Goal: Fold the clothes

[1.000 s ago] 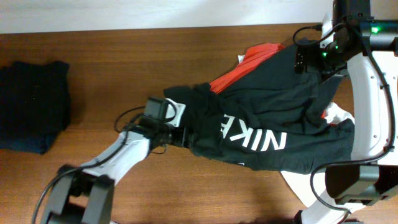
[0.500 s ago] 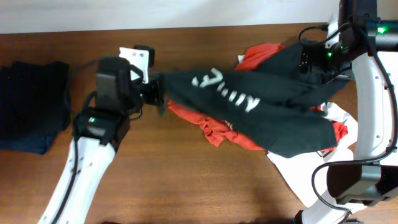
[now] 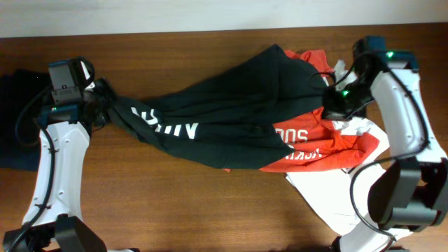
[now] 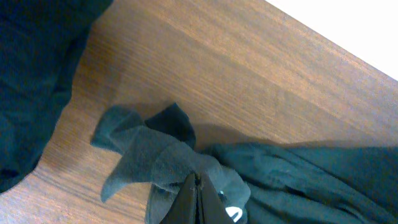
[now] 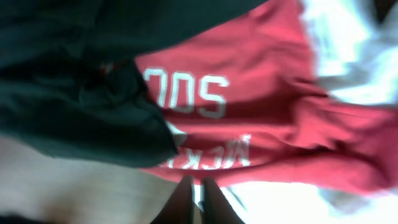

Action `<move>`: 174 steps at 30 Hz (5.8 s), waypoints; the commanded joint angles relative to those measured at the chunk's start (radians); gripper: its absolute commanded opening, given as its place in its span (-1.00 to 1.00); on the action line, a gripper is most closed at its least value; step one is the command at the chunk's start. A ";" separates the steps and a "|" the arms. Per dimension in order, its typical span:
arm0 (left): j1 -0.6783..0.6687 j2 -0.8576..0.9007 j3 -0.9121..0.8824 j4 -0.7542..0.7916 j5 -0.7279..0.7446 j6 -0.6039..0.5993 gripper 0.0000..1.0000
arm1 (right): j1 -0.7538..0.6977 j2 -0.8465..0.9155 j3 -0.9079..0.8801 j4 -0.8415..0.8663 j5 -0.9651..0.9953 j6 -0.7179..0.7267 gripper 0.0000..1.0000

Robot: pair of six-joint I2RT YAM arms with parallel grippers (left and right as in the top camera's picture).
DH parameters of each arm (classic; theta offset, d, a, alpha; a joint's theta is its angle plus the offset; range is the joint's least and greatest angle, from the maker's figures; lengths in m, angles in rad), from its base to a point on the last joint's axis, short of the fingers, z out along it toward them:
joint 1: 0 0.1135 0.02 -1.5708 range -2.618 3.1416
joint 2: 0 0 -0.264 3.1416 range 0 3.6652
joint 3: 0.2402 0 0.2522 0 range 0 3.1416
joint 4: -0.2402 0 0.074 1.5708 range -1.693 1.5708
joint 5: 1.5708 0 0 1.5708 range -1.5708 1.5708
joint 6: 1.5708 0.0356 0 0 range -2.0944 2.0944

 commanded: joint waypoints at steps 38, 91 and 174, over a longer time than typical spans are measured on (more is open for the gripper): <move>-0.001 -0.001 0.015 0.038 -0.176 0.005 -0.99 | 0.002 0.155 -0.167 -0.003 0.036 -0.079 -0.47; -0.226 0.244 -0.231 -0.231 0.171 -0.239 0.45 | -0.332 0.151 0.207 -0.019 -0.003 -0.047 -0.11; 0.205 -0.037 0.974 -0.240 0.039 0.133 -0.99 | -0.026 0.134 1.439 -0.161 0.316 0.166 -0.92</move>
